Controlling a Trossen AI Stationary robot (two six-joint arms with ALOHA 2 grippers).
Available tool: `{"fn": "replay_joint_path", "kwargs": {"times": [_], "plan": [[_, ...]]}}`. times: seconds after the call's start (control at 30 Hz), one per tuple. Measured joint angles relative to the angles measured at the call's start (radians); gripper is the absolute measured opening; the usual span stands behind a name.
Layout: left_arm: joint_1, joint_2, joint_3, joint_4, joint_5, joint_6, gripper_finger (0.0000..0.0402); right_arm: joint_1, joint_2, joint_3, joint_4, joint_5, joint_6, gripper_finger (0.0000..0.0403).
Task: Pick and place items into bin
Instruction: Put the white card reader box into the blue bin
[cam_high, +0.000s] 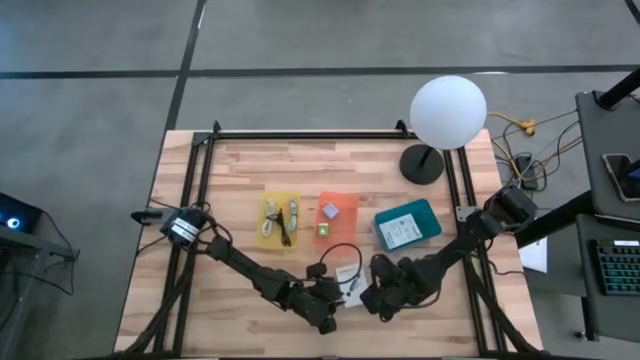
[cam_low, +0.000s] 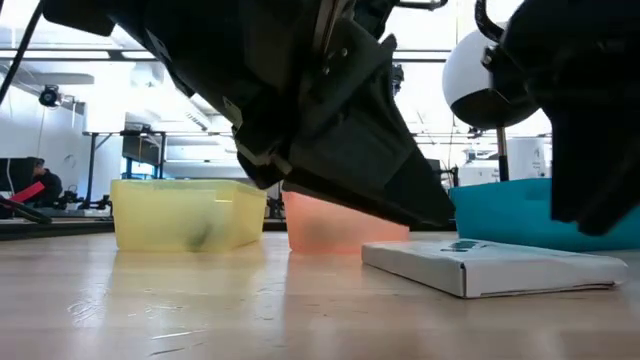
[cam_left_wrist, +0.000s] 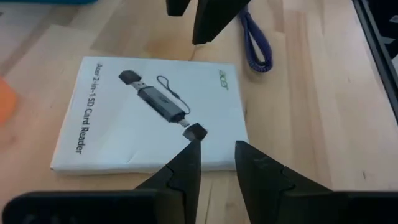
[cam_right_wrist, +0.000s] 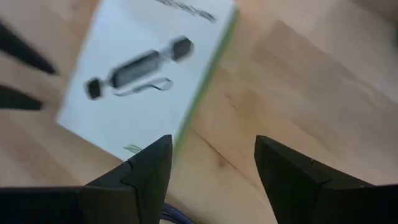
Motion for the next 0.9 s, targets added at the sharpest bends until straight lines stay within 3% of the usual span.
{"fn": "replay_joint_path", "kwargs": {"times": [0.5,0.9], "plan": [[0.009,0.04,-0.006,0.008,-0.034,0.022,0.0083,0.008,0.0,-0.016,0.014,0.028,0.072,0.0214],[0.004,0.042,-0.022,-0.046,0.025,-0.025,0.0083,0.008,0.0,-0.023,0.16,-0.026,0.014,0.0214]]}}
